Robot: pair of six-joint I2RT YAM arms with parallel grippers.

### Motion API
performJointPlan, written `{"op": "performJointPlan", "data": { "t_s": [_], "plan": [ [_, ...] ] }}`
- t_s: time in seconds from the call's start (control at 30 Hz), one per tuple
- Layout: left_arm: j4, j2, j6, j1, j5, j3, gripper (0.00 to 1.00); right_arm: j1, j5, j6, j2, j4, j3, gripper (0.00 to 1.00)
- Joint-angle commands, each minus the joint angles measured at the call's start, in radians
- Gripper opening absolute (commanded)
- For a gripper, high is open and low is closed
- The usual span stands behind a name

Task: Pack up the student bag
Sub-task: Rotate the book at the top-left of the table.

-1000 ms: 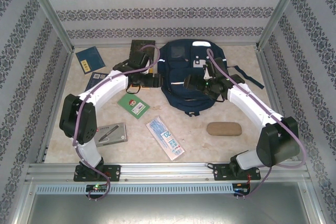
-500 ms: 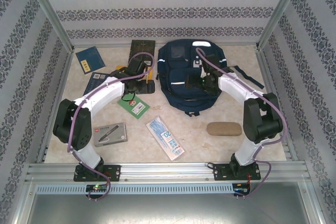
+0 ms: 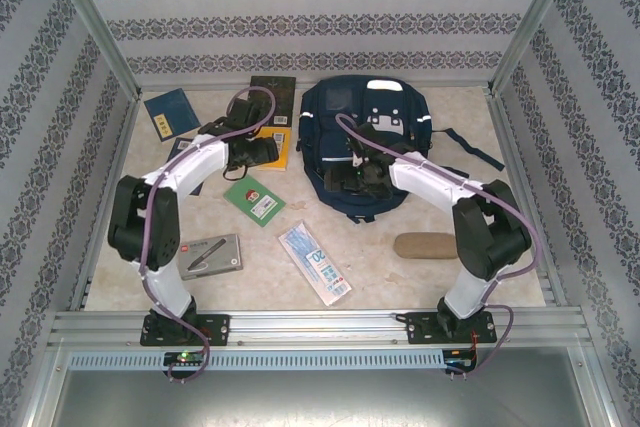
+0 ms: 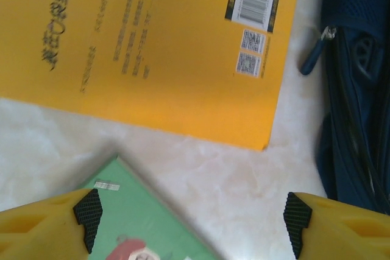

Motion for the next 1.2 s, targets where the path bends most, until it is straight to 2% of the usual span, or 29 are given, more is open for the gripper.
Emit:
{"op": "performJointPlan", "data": {
  "t_s": [0.0, 0.2, 0.23, 0.43, 0.6, 0.73, 1.0, 1.1, 1.17],
  "plan": [
    [0.103, 0.092, -0.064, 0.011, 0.057, 0.074, 0.66, 0.015, 0.081, -0.02, -0.078, -0.07, 0.073, 0.98],
    [0.169, 0.276, -0.162, 0.012, 0.13, 0.215, 0.23, 0.038, 0.079, -0.014, -0.115, -0.083, 0.12, 0.98],
    [0.171, 0.306, -0.175, 0.011, 0.134, 0.239, 0.18, 0.04, 0.073, -0.012, -0.116, -0.082, 0.123, 0.98],
    [0.18, 0.389, -0.247, 0.009, 0.154, 0.258, 0.09, 0.06, 0.064, -0.001, -0.108, -0.079, 0.156, 0.98],
    [0.138, 0.327, -0.281, 0.007, 0.137, 0.143, 0.05, 0.082, 0.052, -0.018, -0.074, -0.067, 0.202, 0.98],
    [0.189, 0.218, -0.294, 0.004, 0.13, -0.042, 0.05, 0.098, 0.052, -0.018, -0.029, -0.057, 0.248, 0.98],
    [0.179, 0.034, -0.246, 0.006, 0.109, -0.267, 0.06, 0.116, 0.014, -0.029, 0.072, -0.024, 0.33, 0.98],
    [0.156, -0.044, -0.225, 0.005, 0.096, -0.29, 0.12, 0.117, -0.042, -0.023, 0.116, 0.02, 0.351, 0.98],
    [0.129, -0.093, -0.218, 0.008, 0.077, -0.287, 0.21, 0.119, -0.094, -0.026, 0.16, 0.032, 0.393, 0.98]
  ]
}}
